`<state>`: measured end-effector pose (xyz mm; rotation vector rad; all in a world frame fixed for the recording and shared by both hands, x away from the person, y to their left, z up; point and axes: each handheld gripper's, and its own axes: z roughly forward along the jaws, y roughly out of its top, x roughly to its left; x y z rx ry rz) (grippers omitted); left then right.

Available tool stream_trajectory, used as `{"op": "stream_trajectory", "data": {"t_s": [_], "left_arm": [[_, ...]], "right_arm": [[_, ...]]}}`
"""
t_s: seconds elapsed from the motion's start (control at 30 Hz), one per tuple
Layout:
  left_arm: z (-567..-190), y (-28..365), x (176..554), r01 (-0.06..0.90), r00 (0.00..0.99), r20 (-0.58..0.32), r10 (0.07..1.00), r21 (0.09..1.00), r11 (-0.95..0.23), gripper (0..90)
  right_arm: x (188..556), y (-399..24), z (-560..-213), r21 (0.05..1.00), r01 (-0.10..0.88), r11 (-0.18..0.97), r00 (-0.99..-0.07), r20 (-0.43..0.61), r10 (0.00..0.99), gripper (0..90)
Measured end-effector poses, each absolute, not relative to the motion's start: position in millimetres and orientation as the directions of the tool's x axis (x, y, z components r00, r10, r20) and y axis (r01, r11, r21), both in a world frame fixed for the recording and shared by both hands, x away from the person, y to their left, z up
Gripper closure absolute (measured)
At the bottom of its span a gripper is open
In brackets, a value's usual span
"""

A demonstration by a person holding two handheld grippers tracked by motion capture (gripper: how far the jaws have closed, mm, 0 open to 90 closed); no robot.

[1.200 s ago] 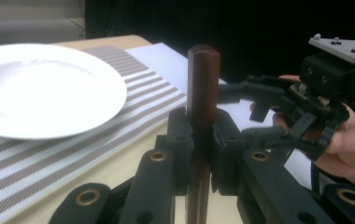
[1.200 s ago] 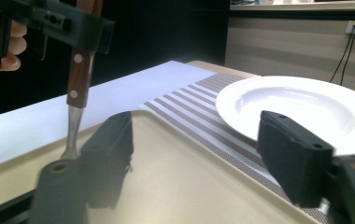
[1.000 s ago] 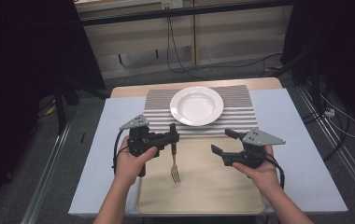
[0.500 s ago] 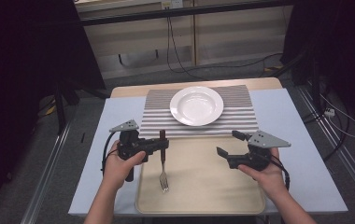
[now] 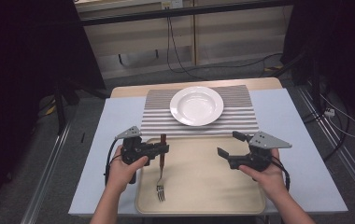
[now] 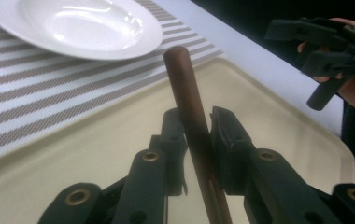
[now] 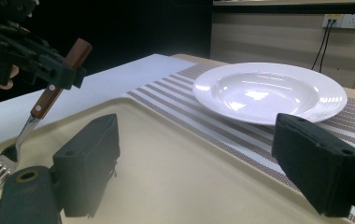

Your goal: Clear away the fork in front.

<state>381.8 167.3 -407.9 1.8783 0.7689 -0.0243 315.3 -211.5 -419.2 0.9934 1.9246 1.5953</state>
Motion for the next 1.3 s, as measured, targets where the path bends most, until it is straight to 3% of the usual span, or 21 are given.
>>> {"op": "stream_trajectory", "data": {"t_s": [0.47, 0.97, 1.3], "left_arm": [[-431.2, 170.5, 381.5, 0.511, 0.791, -0.318, 0.522, 0.813, -0.28, 69.1], [-447.2, 179.9, 383.8, 0.53, 0.742, -0.28, 0.609, 0.801, -0.278, 62.4], [-455.9, 185.3, 382.4, 0.518, 0.718, -0.207, 0.664, 0.797, -0.312, 52.5]], "right_arm": [[313.6, -212.1, -422.6, 0.964, 0.256, 0.07, -0.642, 0.115, 0.758, 15.2], [310.7, -215.3, -423.7, 0.965, 0.255, 0.069, -0.641, 0.115, 0.758, 15.4], [310.0, -215.9, -424.5, 0.965, 0.252, 0.067, -0.651, 0.118, 0.75, 15.3]]}}
